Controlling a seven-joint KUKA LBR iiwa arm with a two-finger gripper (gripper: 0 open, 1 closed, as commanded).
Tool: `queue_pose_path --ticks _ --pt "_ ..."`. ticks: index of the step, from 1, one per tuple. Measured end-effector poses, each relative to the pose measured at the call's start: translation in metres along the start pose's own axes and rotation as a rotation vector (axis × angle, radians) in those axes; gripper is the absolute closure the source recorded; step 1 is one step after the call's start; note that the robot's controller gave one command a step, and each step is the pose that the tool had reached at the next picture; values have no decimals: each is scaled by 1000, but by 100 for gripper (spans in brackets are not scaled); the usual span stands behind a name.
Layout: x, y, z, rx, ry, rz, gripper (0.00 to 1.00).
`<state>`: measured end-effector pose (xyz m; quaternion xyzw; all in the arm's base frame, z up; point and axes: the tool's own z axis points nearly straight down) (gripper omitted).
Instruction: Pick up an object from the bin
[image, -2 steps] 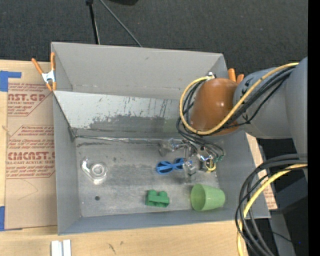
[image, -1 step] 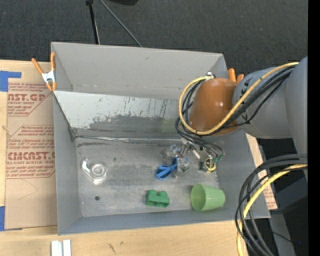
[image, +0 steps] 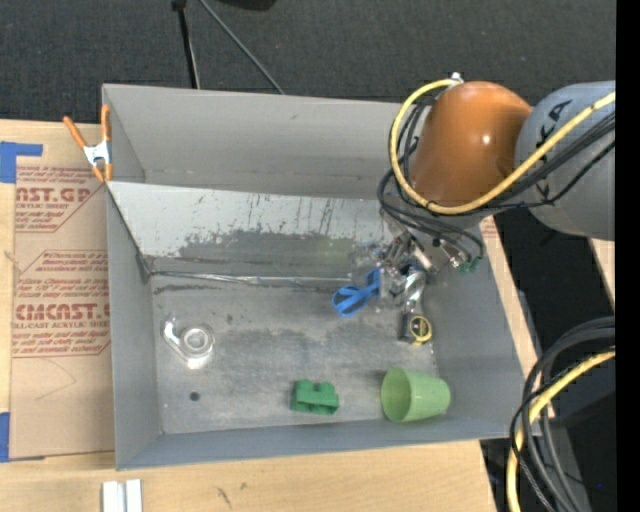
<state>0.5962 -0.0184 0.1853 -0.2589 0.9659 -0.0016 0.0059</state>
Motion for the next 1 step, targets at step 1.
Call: queue_pose_path --ticks 1 --pt "9 16 -90 0 0 -10 100"
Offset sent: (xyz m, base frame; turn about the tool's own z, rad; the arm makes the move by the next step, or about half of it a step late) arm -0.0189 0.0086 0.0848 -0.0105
